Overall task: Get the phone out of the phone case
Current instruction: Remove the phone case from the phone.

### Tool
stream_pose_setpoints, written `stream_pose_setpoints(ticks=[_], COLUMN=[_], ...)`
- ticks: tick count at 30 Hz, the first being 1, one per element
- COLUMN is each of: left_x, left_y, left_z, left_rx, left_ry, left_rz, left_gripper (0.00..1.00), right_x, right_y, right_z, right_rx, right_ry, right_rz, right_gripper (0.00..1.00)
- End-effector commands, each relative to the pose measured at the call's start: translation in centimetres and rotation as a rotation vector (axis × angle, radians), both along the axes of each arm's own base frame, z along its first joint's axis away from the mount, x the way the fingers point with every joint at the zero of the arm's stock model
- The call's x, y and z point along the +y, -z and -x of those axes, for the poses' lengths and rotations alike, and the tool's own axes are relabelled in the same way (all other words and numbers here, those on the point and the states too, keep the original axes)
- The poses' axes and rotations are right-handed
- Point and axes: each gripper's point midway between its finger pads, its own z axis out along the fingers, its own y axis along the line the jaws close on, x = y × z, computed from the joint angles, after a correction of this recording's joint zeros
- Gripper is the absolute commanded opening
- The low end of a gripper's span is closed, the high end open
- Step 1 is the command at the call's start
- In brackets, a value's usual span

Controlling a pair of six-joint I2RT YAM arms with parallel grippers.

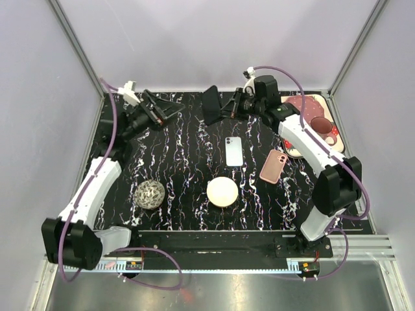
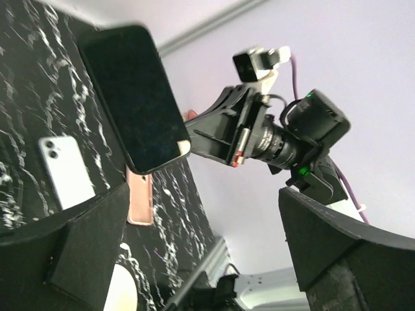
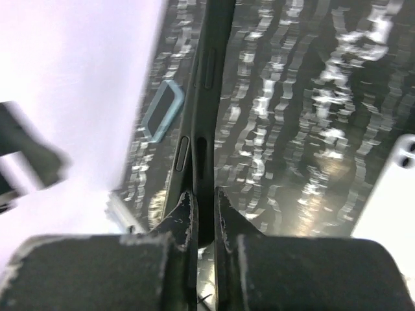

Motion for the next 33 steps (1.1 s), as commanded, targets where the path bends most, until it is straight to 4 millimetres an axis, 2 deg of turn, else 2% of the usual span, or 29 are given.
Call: stream_pose_setpoints(ticks=[1,5,6,7,9,10,14,18,21,27,30,33], left_x=[3.1,3.9,4.0,4.2,4.5,4.7,5.3,6.0,6.8,7.5,8.8,9.1], left_y=[0.2,0.9,1.2,1.5,2.1,2.3,3.3,4.3,5.3,6.3,6.6,6.6], left_z=[1.2,1.1,1.1,1.0,0.9,0.9,0.7,0.9,0.5,0.2,-0.2,-0.2], left_rx=[-0.067,-0.052,-0.04,-0.036,-0.017,-0.011,0.019,0.05,0.082,0.111,0.12,0.122], left_ry=[-0.065,-0.083,-0.085,-0.091,-0.105,-0.113,-0.134,-0.159,-0.188,-0.208,-0.251,-0.253], left_rz=[-0.043,-0.04,-0.046,-0.053,-0.061,-0.061,-0.049,-0.067,-0.085,-0.078,-0.069,-0.064], left_gripper=[0.99,0.99,0.99,0.99,0.99,0.99,0.99,0.99,0.99,0.99,0.99,0.99], right_x=[-3.9,-2.6,-1.5,-1.3,-0.3,1.1,3.7,4.3,4.5,4.4,4.5,4.9], right_y=[1.5,3.5,3.8,5.0,5.6,6.4,9.1,12.9,15.1,17.7,19.2,20.8], right_z=[-2.7,-2.6,-2.0,-2.4,-2.3,-2.1,-1.6,-1.7,-1.3,0.0,0.6,1.3], right_rx=[-0.077,-0.079,-0.087,-0.108,-0.13,-0.153,-0.191,-0.211,-0.198,-0.221,-0.192,-0.153], right_ry=[0.164,0.163,0.145,0.162,0.161,0.152,0.128,0.112,0.095,0.075,0.044,0.011], right_rz=[0.215,0.294,0.315,0.383,0.457,0.511,0.657,0.82,0.868,0.992,0.996,0.984], right_gripper=[0.0,0.0,0.0,0.0,0.0,0.0,0.0,0.0,0.0,0.0,0.14,0.23])
